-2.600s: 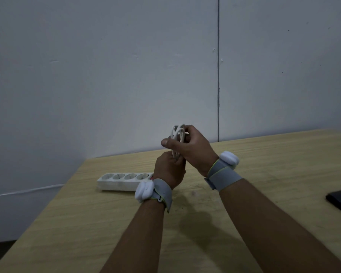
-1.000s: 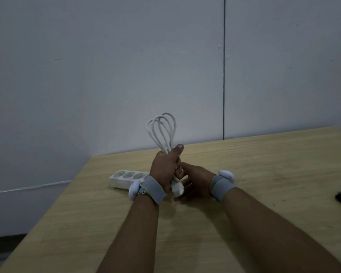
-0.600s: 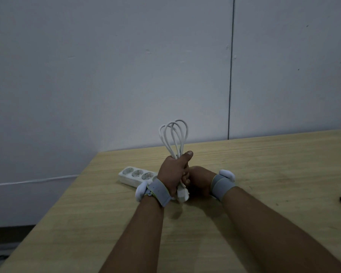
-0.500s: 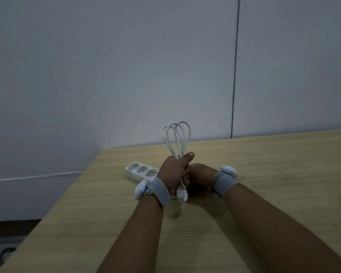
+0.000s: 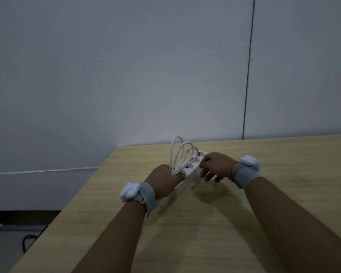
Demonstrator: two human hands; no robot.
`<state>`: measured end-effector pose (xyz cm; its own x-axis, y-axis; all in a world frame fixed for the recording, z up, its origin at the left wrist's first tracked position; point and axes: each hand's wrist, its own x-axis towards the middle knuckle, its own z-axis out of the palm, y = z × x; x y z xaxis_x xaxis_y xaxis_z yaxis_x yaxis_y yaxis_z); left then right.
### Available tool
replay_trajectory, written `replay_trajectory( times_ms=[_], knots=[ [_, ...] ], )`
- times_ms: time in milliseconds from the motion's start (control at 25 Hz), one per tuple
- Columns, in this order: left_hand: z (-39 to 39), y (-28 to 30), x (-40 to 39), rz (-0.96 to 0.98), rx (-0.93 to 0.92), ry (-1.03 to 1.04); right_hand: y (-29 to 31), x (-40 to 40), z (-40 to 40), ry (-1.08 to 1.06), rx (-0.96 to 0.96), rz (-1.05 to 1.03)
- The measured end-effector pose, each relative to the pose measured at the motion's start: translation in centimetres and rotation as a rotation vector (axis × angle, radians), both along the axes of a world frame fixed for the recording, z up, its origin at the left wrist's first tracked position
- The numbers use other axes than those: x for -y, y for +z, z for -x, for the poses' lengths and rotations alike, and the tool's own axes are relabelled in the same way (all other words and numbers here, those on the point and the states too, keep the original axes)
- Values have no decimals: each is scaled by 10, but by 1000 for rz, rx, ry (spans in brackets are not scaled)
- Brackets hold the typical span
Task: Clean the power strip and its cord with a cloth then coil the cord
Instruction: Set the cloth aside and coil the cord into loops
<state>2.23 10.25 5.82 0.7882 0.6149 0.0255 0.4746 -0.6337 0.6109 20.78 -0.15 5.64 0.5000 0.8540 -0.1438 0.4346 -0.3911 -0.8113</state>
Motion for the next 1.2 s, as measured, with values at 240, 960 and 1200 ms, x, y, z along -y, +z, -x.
replay_trajectory(
  times_ms=[240, 960, 1200],
  knots=[
    [17, -7, -16, -335, -201, -98, 21, -2, -4, 29, 461, -336],
    [20, -49, -3, -679, -343, -103, 19, -58, 80, 548, 933, 472],
    [30, -58, -7, -701, -270, -185, 8, -56, 77, 497, 996, 467]
  ],
)
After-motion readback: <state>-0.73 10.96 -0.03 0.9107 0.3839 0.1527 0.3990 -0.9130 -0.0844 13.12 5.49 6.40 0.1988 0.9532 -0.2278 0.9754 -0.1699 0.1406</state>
